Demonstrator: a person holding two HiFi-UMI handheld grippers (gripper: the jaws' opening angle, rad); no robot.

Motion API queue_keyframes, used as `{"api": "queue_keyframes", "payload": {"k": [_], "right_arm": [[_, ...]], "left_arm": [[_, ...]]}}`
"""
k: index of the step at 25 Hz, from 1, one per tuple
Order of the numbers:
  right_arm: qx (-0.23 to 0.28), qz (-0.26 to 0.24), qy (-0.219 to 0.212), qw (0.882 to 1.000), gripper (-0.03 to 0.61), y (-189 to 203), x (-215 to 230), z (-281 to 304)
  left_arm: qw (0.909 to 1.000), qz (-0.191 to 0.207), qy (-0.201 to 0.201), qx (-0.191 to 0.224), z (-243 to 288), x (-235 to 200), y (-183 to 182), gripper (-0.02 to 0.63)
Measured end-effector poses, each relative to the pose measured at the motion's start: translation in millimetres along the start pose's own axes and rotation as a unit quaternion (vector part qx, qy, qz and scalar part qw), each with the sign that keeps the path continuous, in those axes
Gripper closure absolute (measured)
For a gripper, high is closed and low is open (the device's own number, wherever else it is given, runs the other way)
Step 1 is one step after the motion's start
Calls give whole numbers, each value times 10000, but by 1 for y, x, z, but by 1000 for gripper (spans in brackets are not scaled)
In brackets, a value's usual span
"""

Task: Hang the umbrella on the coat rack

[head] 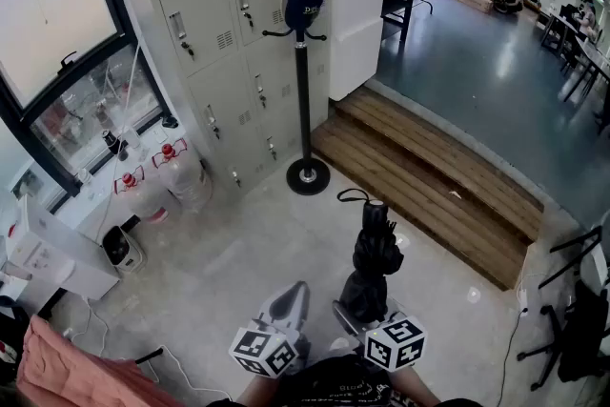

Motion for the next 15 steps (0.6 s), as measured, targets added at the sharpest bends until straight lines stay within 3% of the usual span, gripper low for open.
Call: {"api": "queue_keyframes", "payload": {"k": [4, 7, 15], "right_arm": [[-32, -60, -82, 9999, 339, 4, -2, -7], [-50, -174, -100, 9998, 339, 2, 1, -10], [-41, -387, -663, 9970, 328, 0, 1, -25]], "left_arm": [[9986, 379, 234, -279, 6, 11, 7, 604], [9973, 545, 445, -187, 15, 22, -2, 604], [9980, 277, 575, 18, 23, 48, 3, 604]]}}
Point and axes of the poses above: the fingertips, and each gripper's own axes: z forward along the fingers, x to its right, y out of its underside, the point moved 4 cm from there along -z, backward along the fingers, and after that the axes turned 2 degrees about -z, right-handed, at the moved point
